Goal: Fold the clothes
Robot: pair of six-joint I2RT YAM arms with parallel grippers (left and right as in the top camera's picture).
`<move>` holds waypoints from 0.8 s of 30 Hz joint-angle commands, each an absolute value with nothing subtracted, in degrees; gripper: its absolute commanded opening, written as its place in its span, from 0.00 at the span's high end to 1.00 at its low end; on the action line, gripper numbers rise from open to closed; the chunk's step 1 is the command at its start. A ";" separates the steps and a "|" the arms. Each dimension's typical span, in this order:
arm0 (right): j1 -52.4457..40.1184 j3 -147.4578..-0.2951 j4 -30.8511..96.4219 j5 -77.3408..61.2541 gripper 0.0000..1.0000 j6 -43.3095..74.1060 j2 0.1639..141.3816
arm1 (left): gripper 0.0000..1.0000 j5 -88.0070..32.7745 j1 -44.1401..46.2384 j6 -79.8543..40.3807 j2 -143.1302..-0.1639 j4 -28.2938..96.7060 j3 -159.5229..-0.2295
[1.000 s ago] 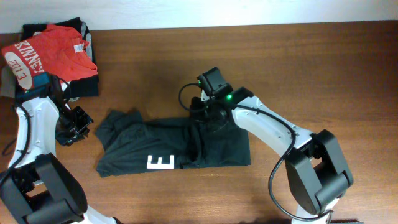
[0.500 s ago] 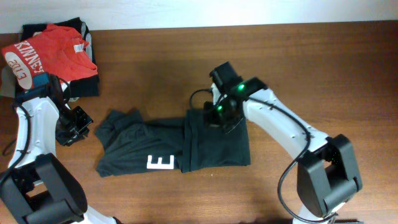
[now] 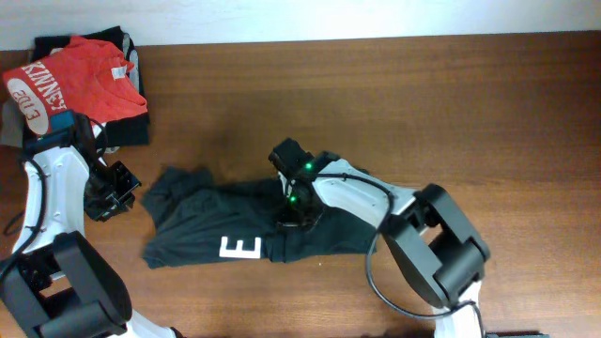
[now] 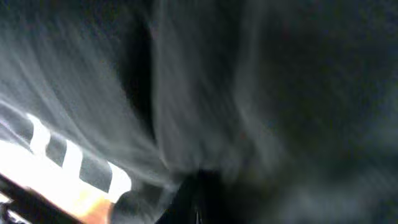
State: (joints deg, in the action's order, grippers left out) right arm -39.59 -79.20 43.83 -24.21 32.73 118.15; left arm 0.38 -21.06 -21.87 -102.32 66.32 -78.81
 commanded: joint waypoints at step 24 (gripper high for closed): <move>-17.21 -63.16 43.05 -24.23 0.96 30.59 109.69 | 0.01 -2.20 -20.97 -17.06 -102.26 65.60 -77.43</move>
State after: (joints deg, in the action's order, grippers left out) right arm -19.49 -63.51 42.39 -23.73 29.19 107.42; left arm -1.74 -21.06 -17.93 -102.32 65.71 -78.41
